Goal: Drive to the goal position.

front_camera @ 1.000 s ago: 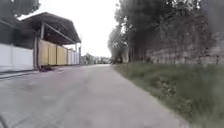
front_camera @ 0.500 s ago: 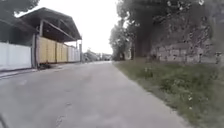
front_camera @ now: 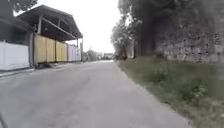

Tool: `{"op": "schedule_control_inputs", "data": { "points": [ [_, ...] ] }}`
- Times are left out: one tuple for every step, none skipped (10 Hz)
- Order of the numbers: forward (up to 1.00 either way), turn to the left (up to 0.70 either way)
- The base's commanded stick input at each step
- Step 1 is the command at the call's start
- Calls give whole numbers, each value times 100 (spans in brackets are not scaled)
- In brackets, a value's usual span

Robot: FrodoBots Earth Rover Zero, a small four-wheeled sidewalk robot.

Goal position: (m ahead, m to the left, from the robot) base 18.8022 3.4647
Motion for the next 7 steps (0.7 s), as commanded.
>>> {"op": "schedule_control_inputs", "data": {
  "points": [
    [100,0],
    [100,0],
    [100,0],
    [100,0],
    [100,0],
    [100,0],
    [100,0]
  ]
}}
